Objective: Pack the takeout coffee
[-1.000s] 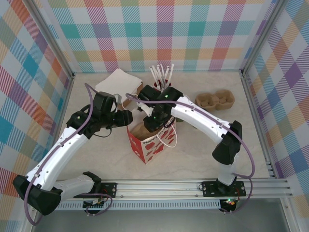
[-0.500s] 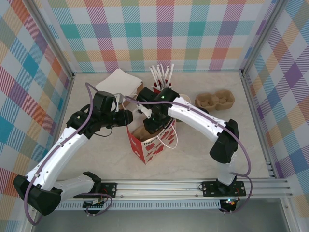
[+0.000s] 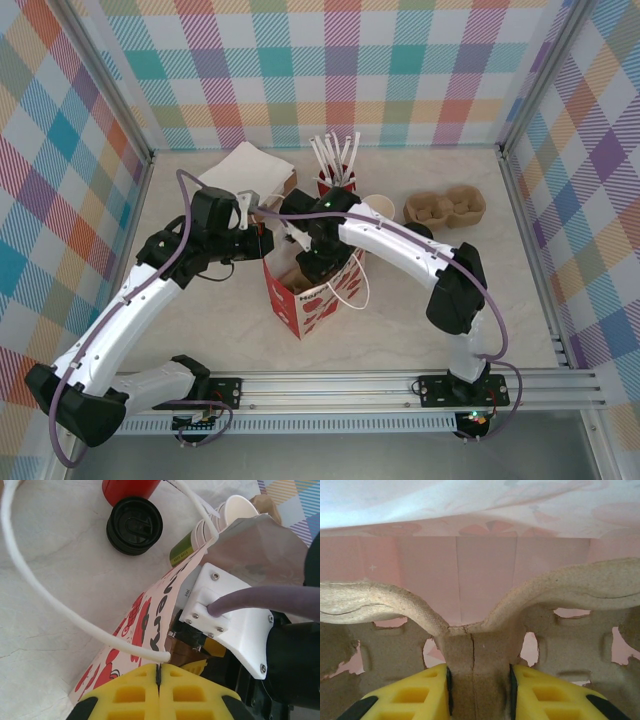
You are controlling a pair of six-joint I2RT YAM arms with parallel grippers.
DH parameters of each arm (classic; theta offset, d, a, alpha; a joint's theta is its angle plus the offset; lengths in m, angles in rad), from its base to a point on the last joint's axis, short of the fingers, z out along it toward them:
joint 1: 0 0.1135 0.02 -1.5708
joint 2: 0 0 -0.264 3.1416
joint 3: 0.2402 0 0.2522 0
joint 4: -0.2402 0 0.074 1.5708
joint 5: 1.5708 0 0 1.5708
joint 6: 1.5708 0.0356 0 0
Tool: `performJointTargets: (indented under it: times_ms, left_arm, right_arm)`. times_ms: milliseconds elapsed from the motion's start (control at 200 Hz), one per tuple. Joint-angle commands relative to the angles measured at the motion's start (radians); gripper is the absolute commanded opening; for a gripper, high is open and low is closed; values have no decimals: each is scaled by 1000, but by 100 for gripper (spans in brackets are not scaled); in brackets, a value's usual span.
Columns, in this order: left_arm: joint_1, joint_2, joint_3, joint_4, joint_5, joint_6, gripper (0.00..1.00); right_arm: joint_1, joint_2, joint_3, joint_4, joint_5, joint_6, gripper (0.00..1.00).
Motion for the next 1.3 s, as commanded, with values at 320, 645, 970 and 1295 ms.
performJointTargets:
  times_ms: [320, 645, 970, 1295]
  left_arm:
    - [-4, -43, 23, 32, -30, 8, 0]
    - [-6, -46, 17, 27, -56, 3, 0]
    - [-7, -46, 16, 23, -74, 2, 0]
    - [-7, -50, 20, 21, -66, 1, 0]
  right_arm:
    - [9, 46, -56, -21, 7, -8, 32]
    - [6, 91, -94, 14, 18, -1, 32]
    - [7, 112, -134, 29, 8, -20, 33]
    - [7, 69, -111, 61, -7, -1, 48]
